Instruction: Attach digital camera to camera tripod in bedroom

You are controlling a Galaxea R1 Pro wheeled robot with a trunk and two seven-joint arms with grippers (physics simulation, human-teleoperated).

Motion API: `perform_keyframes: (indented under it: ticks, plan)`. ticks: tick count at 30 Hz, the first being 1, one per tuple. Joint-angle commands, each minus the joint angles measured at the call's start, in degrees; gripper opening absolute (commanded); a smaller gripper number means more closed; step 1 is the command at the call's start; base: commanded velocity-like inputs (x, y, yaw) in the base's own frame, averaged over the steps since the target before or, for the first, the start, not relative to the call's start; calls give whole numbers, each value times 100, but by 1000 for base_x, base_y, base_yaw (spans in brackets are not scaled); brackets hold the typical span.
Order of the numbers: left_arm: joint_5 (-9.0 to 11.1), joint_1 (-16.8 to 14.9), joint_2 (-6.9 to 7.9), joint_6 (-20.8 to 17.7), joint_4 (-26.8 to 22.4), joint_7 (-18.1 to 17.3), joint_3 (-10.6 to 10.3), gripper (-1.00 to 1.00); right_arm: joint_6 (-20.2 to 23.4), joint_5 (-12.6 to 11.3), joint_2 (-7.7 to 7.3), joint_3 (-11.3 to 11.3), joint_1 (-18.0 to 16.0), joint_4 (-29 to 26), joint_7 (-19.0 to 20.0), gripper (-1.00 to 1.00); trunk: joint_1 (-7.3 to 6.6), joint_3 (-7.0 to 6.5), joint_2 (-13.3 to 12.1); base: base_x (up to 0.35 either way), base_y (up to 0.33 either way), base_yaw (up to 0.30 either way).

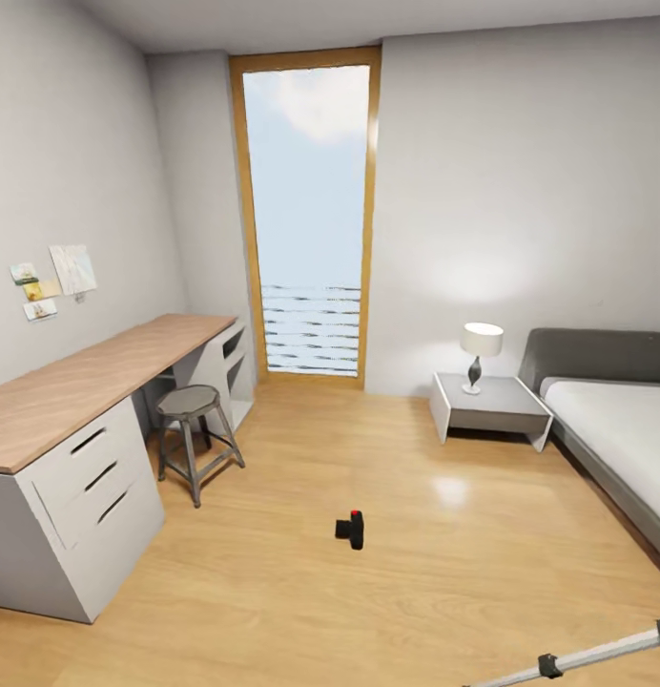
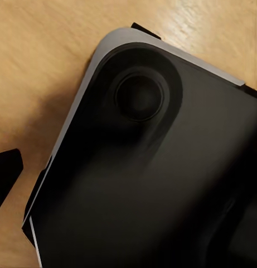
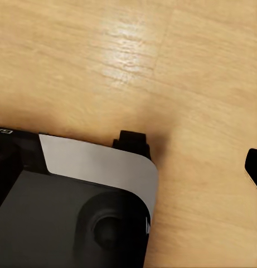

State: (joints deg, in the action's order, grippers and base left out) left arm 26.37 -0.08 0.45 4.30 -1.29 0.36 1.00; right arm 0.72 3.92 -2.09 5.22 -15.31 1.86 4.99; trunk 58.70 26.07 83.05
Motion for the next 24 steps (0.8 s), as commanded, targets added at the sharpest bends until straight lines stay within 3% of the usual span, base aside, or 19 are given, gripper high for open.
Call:
perform_keyframes:
  ticks: [1, 24]
  plan:
    - [7, -1, -1, 10, -2, 5, 9, 100, 8, 39, -1, 36, -7, 7, 11, 100, 3, 5, 3, 322, 87, 0]
    - [9, -1, -1, 9, -2, 8, -1, 100, -1, 31, -5, 33, -7, 7, 5, 100, 3, 5, 3, 322, 58, 0]
